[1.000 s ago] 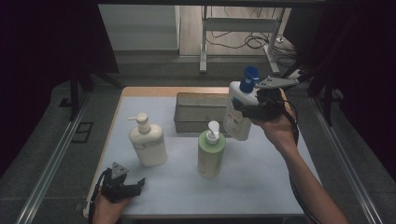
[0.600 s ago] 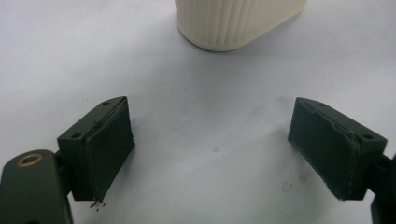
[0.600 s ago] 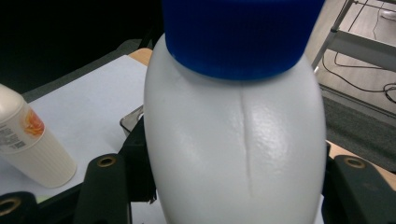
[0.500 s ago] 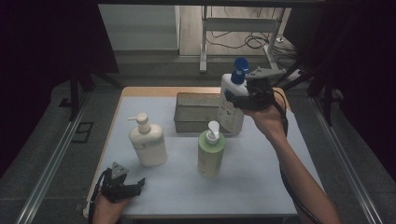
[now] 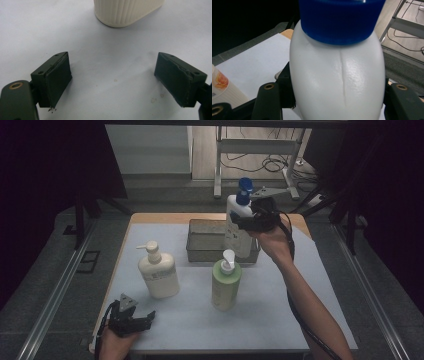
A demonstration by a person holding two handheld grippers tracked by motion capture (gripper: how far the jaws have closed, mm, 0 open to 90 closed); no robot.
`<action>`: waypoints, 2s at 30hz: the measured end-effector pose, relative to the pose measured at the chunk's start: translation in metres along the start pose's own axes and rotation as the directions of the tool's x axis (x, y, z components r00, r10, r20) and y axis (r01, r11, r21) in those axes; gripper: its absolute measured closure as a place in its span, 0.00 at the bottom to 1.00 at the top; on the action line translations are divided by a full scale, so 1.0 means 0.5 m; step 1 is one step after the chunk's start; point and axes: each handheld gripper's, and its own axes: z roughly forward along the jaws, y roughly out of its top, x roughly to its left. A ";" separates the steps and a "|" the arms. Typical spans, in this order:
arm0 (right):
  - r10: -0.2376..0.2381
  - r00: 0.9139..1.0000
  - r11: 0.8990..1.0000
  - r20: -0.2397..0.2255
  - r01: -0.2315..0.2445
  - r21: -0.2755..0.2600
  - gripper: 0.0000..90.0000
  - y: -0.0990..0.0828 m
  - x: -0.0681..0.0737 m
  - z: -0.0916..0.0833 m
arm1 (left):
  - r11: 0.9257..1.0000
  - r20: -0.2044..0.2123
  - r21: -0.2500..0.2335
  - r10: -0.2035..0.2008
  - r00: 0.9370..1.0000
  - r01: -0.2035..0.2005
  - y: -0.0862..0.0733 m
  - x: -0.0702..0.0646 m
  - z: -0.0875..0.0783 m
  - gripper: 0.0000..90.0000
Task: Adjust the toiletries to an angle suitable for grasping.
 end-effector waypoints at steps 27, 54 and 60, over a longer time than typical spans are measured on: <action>-0.011 1.000 1.000 0.014 0.012 -0.016 0.44 0.036 0.010 0.087 | 1.000 0.000 0.002 0.000 1.000 0.000 0.000 0.000 0.000 0.15; -0.025 1.000 0.999 -0.001 0.025 -0.024 0.44 0.028 0.018 0.177 | 1.000 0.002 0.002 -0.004 1.000 0.004 0.000 0.000 0.000 0.15; -0.023 1.000 1.000 -0.010 0.022 -0.005 0.44 0.017 0.021 0.193 | 1.000 0.002 0.002 -0.004 1.000 0.004 0.000 0.000 0.000 0.15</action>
